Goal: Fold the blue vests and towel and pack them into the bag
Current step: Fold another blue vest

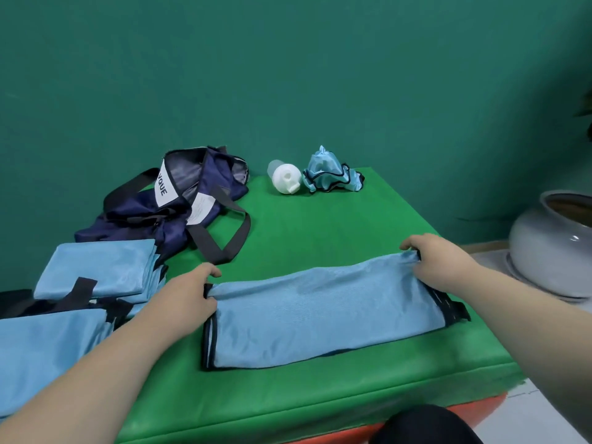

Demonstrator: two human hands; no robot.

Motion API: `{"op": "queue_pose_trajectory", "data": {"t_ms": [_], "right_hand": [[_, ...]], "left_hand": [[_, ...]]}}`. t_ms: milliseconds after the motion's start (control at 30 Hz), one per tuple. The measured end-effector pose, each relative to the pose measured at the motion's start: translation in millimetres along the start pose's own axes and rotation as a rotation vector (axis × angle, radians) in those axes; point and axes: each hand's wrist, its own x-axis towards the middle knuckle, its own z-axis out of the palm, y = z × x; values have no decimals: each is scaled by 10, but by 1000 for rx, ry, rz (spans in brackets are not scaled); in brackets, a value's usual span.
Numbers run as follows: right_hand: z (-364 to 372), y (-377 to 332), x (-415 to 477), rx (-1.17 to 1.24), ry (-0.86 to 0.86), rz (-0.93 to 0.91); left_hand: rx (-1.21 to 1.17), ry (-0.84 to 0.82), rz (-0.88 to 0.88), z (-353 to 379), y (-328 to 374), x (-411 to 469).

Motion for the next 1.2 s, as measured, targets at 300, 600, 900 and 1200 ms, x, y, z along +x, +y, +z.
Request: {"op": "queue_pose_trajectory", "data": {"t_ms": [300,600,900,1200], "right_hand": [[500,-637,-300,-100,62,-286],[942,-584,-369,-87,-87,-252],[903,-554,-336,-95,-88,-270],[849,-683,-332,-282,-119,-261]], "left_hand": [[248,221,594,514,219,-238],[433,-225,337,658,-57,-121],[184,-163,149,698,-300,-315],[58,-175,226,636,-402,-389]]}}
